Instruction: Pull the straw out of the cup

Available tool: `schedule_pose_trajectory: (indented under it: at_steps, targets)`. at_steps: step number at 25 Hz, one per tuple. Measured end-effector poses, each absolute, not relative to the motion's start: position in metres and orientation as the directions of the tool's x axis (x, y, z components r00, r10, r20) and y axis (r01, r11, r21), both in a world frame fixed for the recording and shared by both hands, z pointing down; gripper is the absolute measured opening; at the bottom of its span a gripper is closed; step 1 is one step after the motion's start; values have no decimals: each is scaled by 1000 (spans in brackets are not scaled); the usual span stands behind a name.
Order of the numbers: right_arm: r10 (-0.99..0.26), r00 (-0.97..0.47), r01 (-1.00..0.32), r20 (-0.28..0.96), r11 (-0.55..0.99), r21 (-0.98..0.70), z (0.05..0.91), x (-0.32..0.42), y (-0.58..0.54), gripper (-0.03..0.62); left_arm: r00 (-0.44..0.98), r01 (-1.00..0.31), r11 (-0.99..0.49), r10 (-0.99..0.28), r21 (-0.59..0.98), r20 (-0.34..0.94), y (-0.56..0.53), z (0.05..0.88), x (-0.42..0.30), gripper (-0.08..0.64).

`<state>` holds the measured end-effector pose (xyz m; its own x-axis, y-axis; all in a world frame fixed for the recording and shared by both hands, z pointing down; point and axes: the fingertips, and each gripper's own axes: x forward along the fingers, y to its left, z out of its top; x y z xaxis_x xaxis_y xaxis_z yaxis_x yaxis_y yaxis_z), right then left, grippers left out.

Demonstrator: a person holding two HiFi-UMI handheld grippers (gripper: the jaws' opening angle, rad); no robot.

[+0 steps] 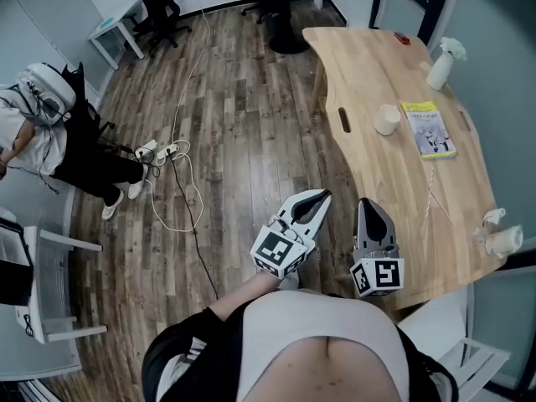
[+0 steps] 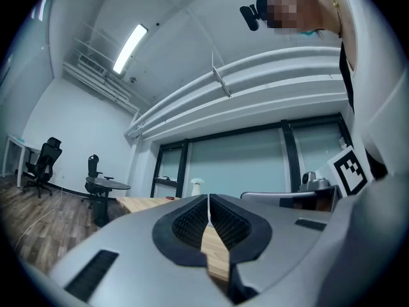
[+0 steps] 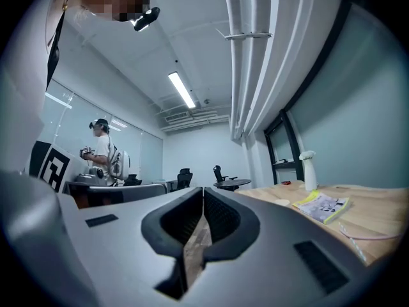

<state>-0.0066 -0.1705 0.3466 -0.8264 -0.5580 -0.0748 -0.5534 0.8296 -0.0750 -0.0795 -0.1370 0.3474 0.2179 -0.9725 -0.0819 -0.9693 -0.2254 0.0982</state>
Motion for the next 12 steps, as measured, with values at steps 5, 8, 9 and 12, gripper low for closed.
schedule_pose_trajectory:
  at_steps: [5,8,9,12]
  targets:
    - [-626,-777,-621,-68,780,-73,344,-40,-225,31,299,-948,-306,-951,90,-81,-195,342,-114,14]
    - [-653,-754,-650,-69,757,-65,338,-61,-251,30,329,-937,-336,-940,90,-89,-224,335,-137,14]
    - [-663,-746,-660,-70,749,-65,337,-67,-259,31,339,-934,-346,-937,88,-89,-233,334,-145,14]
    - [-688,-723,-684,-66,726,-67,335,-85,-281,30,367,-922,-375,-926,93,-92,-256,331,-164,14]
